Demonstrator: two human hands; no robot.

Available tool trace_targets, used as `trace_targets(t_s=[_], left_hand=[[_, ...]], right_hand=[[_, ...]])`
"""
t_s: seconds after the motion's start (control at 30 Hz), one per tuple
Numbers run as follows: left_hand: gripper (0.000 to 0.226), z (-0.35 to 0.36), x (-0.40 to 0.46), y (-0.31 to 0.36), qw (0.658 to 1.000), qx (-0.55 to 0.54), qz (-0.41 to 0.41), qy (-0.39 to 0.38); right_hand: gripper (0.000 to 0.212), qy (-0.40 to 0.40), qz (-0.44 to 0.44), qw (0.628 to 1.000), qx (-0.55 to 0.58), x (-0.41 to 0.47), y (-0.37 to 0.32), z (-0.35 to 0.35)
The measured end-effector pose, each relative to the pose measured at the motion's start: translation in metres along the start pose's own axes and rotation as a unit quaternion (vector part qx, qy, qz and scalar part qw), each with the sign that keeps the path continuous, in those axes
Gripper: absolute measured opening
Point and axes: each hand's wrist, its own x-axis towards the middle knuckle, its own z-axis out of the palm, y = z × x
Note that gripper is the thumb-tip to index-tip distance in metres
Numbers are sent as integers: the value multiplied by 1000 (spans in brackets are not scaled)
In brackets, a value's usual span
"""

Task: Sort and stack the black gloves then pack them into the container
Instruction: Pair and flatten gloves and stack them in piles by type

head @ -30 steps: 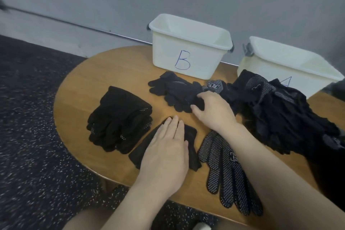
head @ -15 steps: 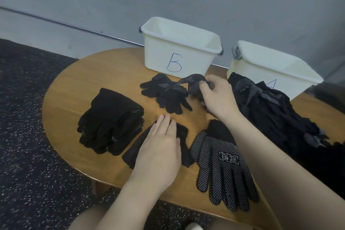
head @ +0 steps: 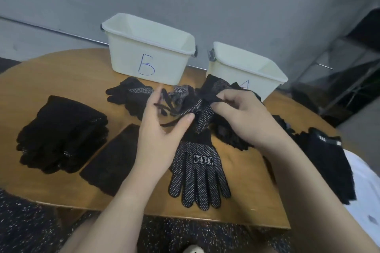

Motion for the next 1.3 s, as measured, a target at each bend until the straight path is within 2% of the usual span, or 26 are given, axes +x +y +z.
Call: trace_targets(t_s=[0.17, 0.3, 0.4, 0.57, 0.87, 0.97, 1.03, 1.17, 1.23, 1.3], left_hand=[[14, 21, -6, 5, 1000, -6, 25, -12], [9, 29, -12, 4, 1000, -27, -10, -11], [4, 27, -10, 1, 999, -8, -34, 4], [10, 18, -4, 0, 991, 121, -11, 60], [12, -3, -21, -8, 979, 166, 45, 108], [33, -6, -28, -12, 964, 196, 59, 171], [43, -10, -36, -15, 947, 232, 104, 195], [40, -6, -61, -4, 918, 308, 198, 151], [45, 10, -68, 9, 928, 305, 198, 80], [60, 32, -68, 18, 929, 321, 181, -8]], right_hand=[[19, 26, 43, 998, 46, -27, 27, -23], [7, 76, 69, 984, 146, -41, 60, -32], [20, 36, 62, 974, 217, -49, 83, -19], [23, 20, 39, 957, 286, -34, 103, 9], [17, 54, 9, 944, 325, -7, 97, 29], [16, 52, -2, 938, 344, -9, 94, 32], [18, 50, -6, 934, 355, -9, 92, 36], [19, 45, -17, 934, 354, -11, 81, 42], [18, 46, -23, 928, 369, -14, 74, 45], [25, 49, -28, 926, 373, -16, 73, 45]])
